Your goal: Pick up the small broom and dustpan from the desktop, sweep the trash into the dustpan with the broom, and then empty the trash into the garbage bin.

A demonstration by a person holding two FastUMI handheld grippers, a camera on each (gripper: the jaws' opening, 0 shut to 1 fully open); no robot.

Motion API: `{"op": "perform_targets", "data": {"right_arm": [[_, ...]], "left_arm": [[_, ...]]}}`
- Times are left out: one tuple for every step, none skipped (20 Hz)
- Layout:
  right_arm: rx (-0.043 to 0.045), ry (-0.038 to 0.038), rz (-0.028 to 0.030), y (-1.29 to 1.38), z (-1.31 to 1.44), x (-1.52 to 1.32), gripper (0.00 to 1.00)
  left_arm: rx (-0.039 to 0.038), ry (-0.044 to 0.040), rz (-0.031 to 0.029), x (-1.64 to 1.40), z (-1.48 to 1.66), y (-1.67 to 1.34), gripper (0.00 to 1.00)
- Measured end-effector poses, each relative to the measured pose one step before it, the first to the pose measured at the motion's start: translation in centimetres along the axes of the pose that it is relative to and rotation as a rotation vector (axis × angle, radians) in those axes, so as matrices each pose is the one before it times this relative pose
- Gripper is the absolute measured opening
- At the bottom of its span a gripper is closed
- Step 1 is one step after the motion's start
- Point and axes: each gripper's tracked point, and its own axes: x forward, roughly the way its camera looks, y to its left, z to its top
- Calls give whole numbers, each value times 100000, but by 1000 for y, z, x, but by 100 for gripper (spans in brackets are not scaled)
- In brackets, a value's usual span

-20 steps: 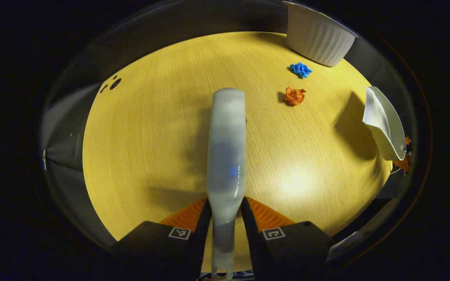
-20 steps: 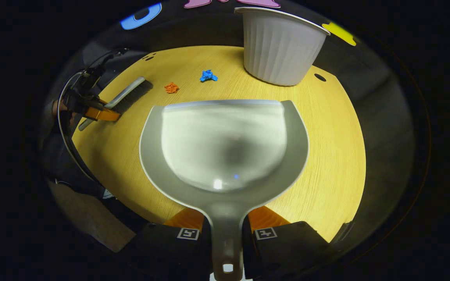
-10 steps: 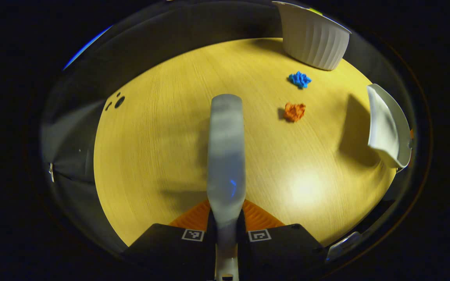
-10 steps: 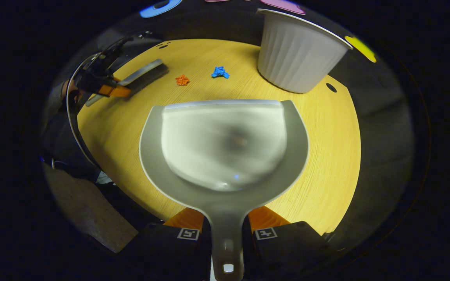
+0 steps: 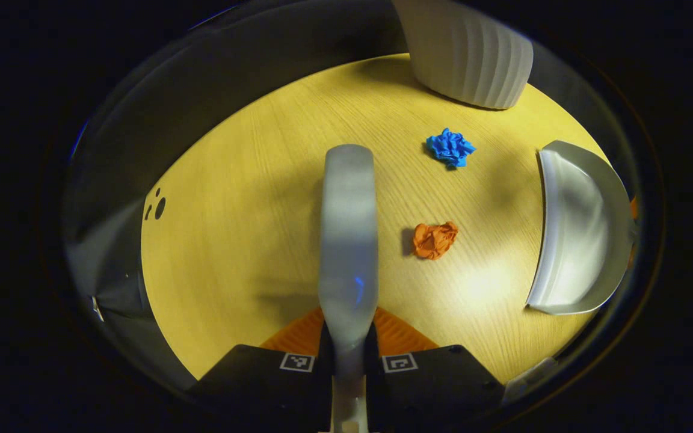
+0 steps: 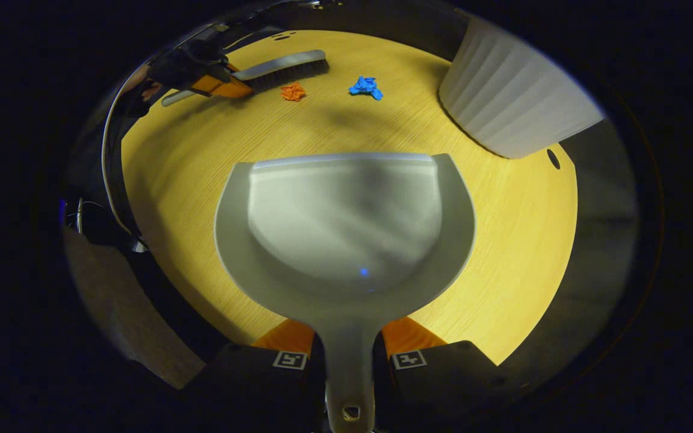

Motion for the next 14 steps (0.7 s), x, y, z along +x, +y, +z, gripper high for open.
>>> {"op": "perform_targets", "data": {"right_arm": [[-349, -370, 826, -119, 251, 250, 36], [-222, 108, 881, -131, 103, 223, 36], [-170, -274, 391, -144, 195, 138, 36], [-314, -748, 361, -247, 274, 36, 36], [-213, -301, 382, -197, 188, 232, 36], [-21, -80, 477, -59, -39, 114, 36], [-344, -488, 211, -260, 229, 218, 36], [-263, -255, 253, -102, 89, 99, 36], [-408, -64, -29, 60, -336, -69, 36], [-374, -48, 43, 12, -109, 104, 40], [-132, -331, -139, -118, -88, 28, 40], [-73, -629, -91, -117, -48, 111, 36], [44, -1268, 40, -20, -10, 158, 36], [48, -1200, -4, -1, -6, 99, 40]], "left_arm": [[1888, -250, 470, 263, 818, -562, 25], [2351, -658, 205, 113, 841, -474, 27], [2401, -452, -112, 129, 900, -512, 27], [1967, -575, -393, 119, 885, -619, 27], [1071, -444, -1647, 66, 833, -699, 27], [492, -399, -2494, 145, 572, -965, 27], [128, -470, -3635, -27, 634, -1212, 27], [-20, -250, -5712, -104, 525, -1802, 27], [171, -292, -4996, -372, 77, -1484, 24], [287, -141, -4867, -258, 154, -1635, 24], [473, -21, -4383, -260, -70, -1354, 24], [394, 228, -5212, -96, -138, -1828, 27], [-15, 271, -4204, -78, -144, -614, 27], [-327, 603, -6417, -287, -33, -1434, 27]]}}
